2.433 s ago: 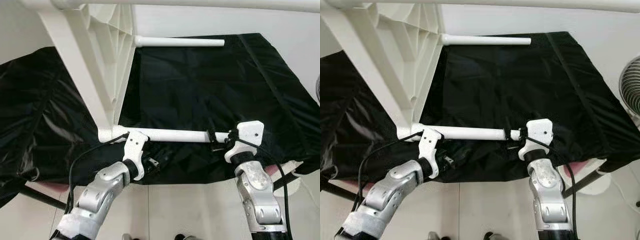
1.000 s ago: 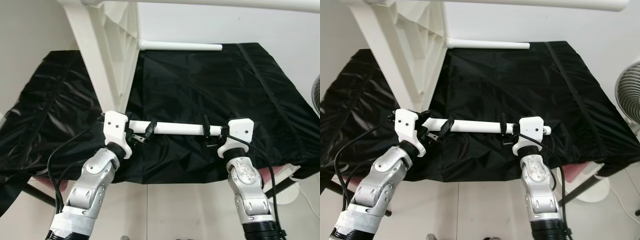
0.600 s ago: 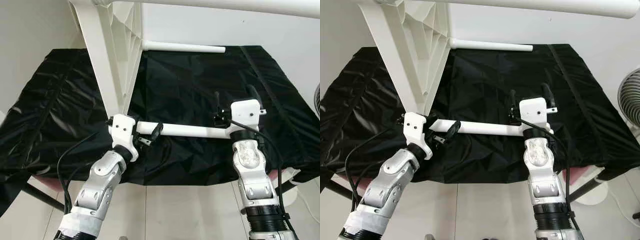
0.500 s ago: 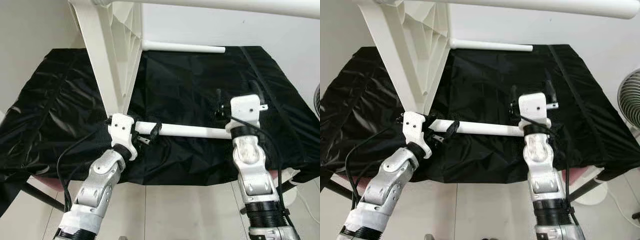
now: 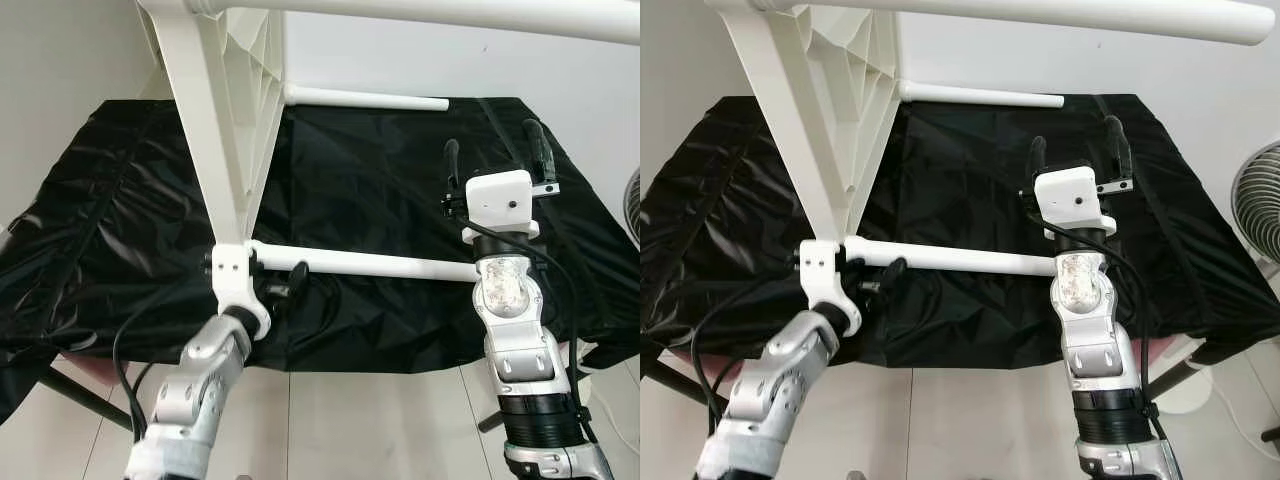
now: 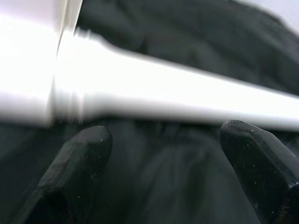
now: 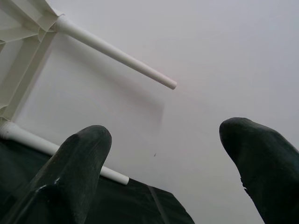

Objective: Building children table

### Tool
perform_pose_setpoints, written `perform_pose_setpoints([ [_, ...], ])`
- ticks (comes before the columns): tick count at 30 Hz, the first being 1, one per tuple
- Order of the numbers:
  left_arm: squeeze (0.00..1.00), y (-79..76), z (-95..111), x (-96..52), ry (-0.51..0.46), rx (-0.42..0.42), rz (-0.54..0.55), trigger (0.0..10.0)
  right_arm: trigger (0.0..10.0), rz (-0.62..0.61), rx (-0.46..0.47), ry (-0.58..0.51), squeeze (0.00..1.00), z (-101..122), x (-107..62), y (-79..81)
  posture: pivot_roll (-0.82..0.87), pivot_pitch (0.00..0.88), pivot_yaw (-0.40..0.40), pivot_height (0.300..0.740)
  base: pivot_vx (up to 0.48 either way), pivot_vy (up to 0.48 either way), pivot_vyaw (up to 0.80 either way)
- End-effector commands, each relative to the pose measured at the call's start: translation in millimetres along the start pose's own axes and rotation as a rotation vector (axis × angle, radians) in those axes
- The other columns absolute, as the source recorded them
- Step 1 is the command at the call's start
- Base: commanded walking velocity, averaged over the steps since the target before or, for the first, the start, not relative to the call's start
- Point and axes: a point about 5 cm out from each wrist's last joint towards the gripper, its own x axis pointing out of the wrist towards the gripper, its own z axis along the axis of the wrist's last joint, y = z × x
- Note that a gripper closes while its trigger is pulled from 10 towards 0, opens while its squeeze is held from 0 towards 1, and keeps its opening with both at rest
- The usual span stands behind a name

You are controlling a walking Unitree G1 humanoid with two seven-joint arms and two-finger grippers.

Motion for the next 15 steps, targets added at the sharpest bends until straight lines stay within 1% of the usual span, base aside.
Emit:
perform_pose_setpoints([
  [1, 0.0, 2.2, -0.6, -6.6, 0.015, -0.037, 0.029, 10.0, 10.0, -0.002, -0.017, -0.022, 0.0, 3.6, -2.5, -1.0, 0.0, 0.08, 0.019, 0.74, 0.0, 0.0, 0.0],
  [3, 0.0, 1.5, -3.2, -9.8, 0.025, -0.063, 0.025, 10.0, 10.0, -0.003, -0.022, -0.023, 0.0, 3.3, -2.9, -1.9, 0.0, 0.08, 0.019, 0.74, 0.0, 0.0, 0.0],
  [6, 0.0, 1.8, -5.2, -3.9, 0.032, -0.089, 0.03, 10.0, 10.0, 0.004, -0.016, -0.032, 0.0, 4.6, -1.8, 0.4, 0.01, 0.078, 0.014, 0.74, 0.0, 0.0, 0.0],
  [12, 0.0, 1.4, -4.2, -2.1, 0.04, -0.091, 0.034, 10.0, 10.0, 0.01, -0.019, -0.041, 0.0, 6.2, -1.3, 1.9, 0.01, 0.081, 0.013, 0.74, 0.0, 0.0, 0.0],
  [14, 0.0, -3.1, 3.5, 15.8, 0.025, -0.107, 0.002, 10.0, 10.0, 0.029, -0.035, -0.073, 0.0, 11.2, -1.9, 3.0, -0.02, 0.091, 0.017, 0.74, 0.0, 0.0, 0.0],
  [15, 0.0, -3.1, 3.5, 15.8, 0.025, -0.107, 0.002, 10.0, 10.0, 0.029, -0.035, -0.073, 0.0, 11.2, -1.9, 3.0, -0.02, 0.091, 0.017, 0.74, 0.0, 0.0, 0.0],
])
